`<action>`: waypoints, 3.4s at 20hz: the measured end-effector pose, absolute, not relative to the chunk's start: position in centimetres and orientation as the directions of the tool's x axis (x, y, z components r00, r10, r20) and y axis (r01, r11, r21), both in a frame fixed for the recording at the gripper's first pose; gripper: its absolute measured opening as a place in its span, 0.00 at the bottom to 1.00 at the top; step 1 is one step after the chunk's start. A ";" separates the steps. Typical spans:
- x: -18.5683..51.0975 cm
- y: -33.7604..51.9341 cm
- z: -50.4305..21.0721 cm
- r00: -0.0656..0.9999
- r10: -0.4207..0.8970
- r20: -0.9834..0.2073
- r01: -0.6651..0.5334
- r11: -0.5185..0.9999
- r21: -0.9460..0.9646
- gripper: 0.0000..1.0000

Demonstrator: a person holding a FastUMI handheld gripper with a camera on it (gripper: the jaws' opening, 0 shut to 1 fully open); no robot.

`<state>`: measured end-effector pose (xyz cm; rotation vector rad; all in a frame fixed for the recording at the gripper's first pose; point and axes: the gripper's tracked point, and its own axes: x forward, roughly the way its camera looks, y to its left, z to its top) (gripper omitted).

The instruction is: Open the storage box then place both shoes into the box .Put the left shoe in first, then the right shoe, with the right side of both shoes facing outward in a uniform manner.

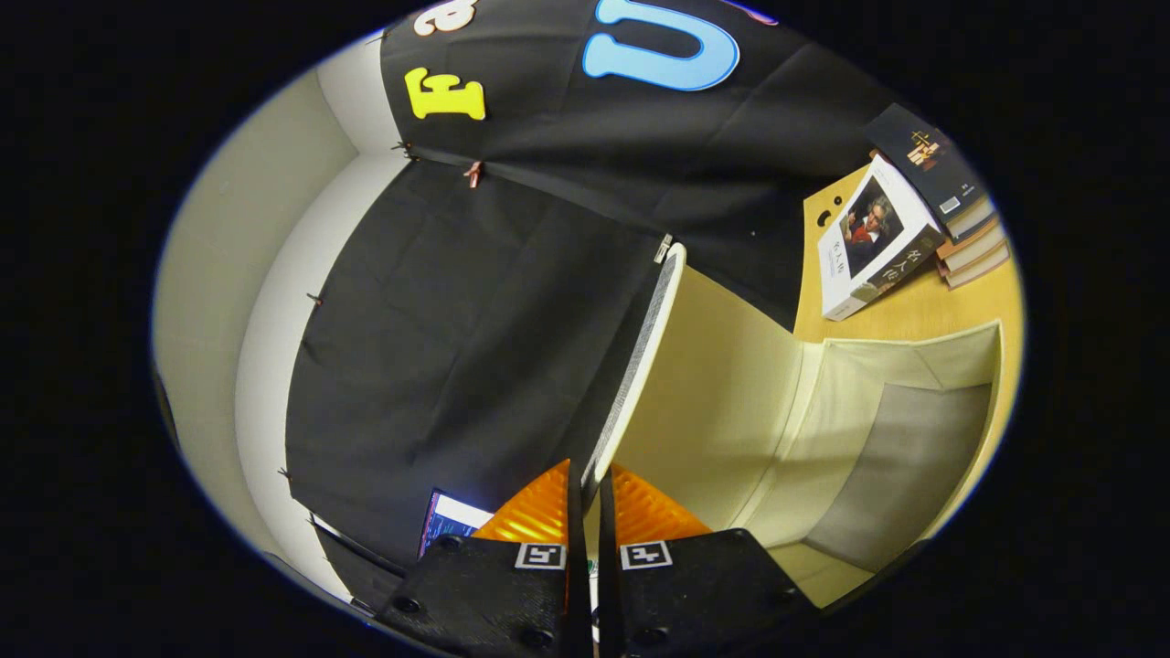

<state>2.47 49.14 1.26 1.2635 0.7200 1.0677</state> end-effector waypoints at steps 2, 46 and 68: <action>2.6 50.4 1.4 0.368 0.922 0.116 -0.241 -0.025 0.970 0.15; -10.0 16.0 -31.0 0.503 0.290 -0.814 0.041 0.933 0.358 0.98; -6.6 15.9 -35.4 0.457 0.167 -0.874 0.130 0.959 0.251 0.09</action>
